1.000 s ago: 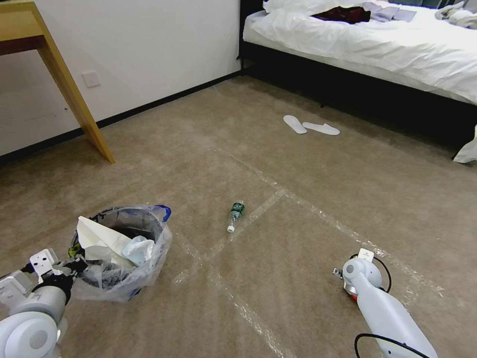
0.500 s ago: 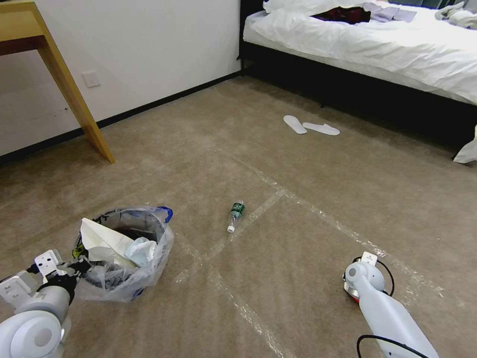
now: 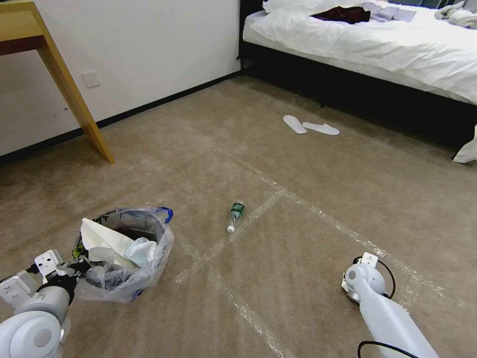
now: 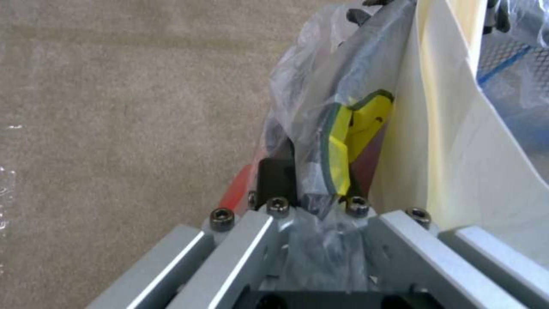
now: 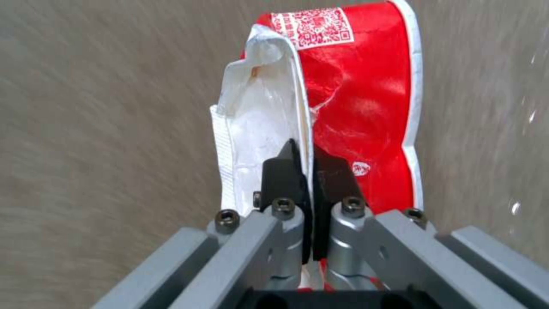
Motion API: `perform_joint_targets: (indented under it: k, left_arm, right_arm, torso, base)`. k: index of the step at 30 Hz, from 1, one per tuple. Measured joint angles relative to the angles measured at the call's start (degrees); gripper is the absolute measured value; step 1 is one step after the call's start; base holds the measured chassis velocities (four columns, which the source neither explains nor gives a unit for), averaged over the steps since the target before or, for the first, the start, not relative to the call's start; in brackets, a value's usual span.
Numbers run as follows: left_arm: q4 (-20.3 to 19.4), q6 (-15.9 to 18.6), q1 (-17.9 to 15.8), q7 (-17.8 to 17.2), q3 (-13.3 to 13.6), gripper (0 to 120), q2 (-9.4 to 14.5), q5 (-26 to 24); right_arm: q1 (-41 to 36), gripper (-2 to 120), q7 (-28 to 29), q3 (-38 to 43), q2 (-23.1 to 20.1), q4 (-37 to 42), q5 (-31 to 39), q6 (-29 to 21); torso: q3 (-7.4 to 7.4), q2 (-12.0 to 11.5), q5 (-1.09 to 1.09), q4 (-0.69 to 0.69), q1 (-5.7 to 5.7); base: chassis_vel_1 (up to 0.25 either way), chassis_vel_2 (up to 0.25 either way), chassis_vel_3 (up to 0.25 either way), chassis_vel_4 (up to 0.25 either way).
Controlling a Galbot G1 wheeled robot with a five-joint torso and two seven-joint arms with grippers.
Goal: Pick up the trash bin and place the garbage on the floor into it.
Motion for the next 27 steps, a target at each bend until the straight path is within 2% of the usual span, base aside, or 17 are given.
perform_joint_targets:
  k: [2,3,4,5,8,9,11,12,13,14,16,17,19,22,24,25,27]
  left_arm:
    - [-0.23,0.05,0.14,-0.11,0.03,0,0.0,-0.01]
    - [-0.23,0.05,0.14,-0.11,0.03,0,0.0,-0.01]
    - [-0.5,0.12,0.29,-0.16,0.07,0,0.0,-0.01]
    - [-0.5,0.12,0.29,-0.16,0.07,0,0.0,-0.01]
    - [-1.27,0.44,0.7,-0.3,0.27,0,0.03,-0.02]
    - [-1.27,0.44,0.7,-0.3,0.27,0,0.03,-0.02]
    - [-2.07,0.81,0.97,-0.59,0.46,0,0.06,-0.32]
    - [-2.07,0.81,0.97,-0.59,0.46,0,0.06,-0.32]
    - [-2.56,1.0,1.05,-0.77,0.55,0,0.13,-0.64]
    - [-2.56,1.0,1.05,-0.77,0.55,0,0.13,-0.64]
    - [-3.07,1.16,1.17,-0.91,0.64,0,0.25,-0.73]
    - [-3.07,1.16,1.17,-0.91,0.64,0,0.25,-0.73]
    - [-3.69,1.28,1.33,-0.96,0.81,0,0.1,-0.83]
    - [-3.96,1.32,1.43,-1.0,0.91,0,0.0,-0.83]
    - [-4.18,1.4,1.61,-1.01,1.06,0,-0.03,-0.85]
    - [-4.18,1.4,1.61,-1.01,1.06,0,-0.03,-0.85]
    - [-4.21,1.41,1.59,-1.03,1.11,0,0.02,-0.84]
  right_arm:
    - [-1.84,0,-0.61,0.47,-1.89,5.88,0.3,1.48]
    - [-1.84,0,-0.61,0.47,-1.89,5.88,0.3,1.48]
    - [-2.93,0,-1.31,0.62,-3.48,11.5,0.87,3.06]
    - [-2.93,0,-1.31,0.62,-3.48,11.5,0.87,3.06]
    - [-2.72,0,-4.79,-0.2,-7.81,25.75,3.69,8.33]
    - [-2.72,0,-4.79,-0.2,-7.81,25.75,3.69,8.33]
    - [0.68,0,-10.2,-2.63,-11.78,35.64,6.76,13.09]
    - [0.68,0,-10.2,-2.63,-11.78,35.64,6.76,13.09]
    - [4.54,0,-13.49,-5.65,-14.54,41.41,10.09,15.55]
    - [4.54,0,-13.49,-5.65,-14.54,41.41,10.09,15.55]
    - [12.64,0,-17.35,-11.72,-18.25,47.5,16.66,18.46]
    - [12.64,0,-17.35,-11.72,-18.25,47.5,16.66,18.46]
    - [23.35,0,-20.81,-20.6,-20.16,50.86,21.68,22.1]
    - [26.98,0,-22.2,-24.28,-20.23,51.52,23.09,23.7]
    - [33.5,0,-25.41,-32.77,-19.61,51.85,25.28,26.77]
    - [33.5,0,-25.41,-32.77,-19.61,51.85,25.28,26.77]
    - [41.29,0,-28.08,-41.29,-17.66,51.89,27.88,28.73]
  torso:
    - [0.0,0.0,0.02,0.0,0.0]
    - [0.0,0.0,0.02,0.0,0.0]
    - [0.0,0.0,0.02,-0.01,0.0]
    - [0.0,0.0,0.02,-0.01,0.0]
    - [0.0,0.0,-0.02,0.0,0.0]
    - [0.0,0.0,-0.02,0.0,0.0]
    - [0.0,0.0,0.01,0.02,0.0]
    - [0.0,0.0,0.01,0.02,0.0]
    - [0.0,0.0,-0.05,0.0,0.0]
    - [0.0,0.0,-0.05,0.0,0.0]
    - [0.0,0.01,0.0,0.0,0.0]
    - [0.0,0.01,0.0,0.0,0.0]
    - [0.01,0.0,0.0,0.02,0.0]
    - [0.0,0.01,-0.01,0.02,0.0]
    - [0.01,0.01,0.01,0.0,0.0]
    - [0.01,0.01,0.01,0.0,0.0]
    - [0.01,0.0,-0.01,0.0,0.0]
  base:
    - [0.0,0.0,0.0,0.0]
    - [0.0,0.0,0.0,0.0]
    - [0.0,0.0,0.0,0.0]
    - [0.0,0.0,0.0,0.0]
    - [0.0,0.0,0.0,0.0]
    - [0.0,0.0,0.0,0.0]
    - [0.0,0.0,0.0,0.0]
    - [0.0,0.0,0.0,0.0]
    - [0.0,0.0,0.0,0.0]
    - [0.0,0.0,0.0,0.0]
    - [0.0,0.0,0.0,0.0]
    - [0.0,0.0,0.0,0.0]
    - [0.0,0.0,0.0,0.0]
    - [0.0,0.0,0.0,0.0]
    - [0.0,0.0,0.0,0.0]
    - [0.0,0.0,0.0,0.0]
    - [0.0,0.0,0.0,0.0]
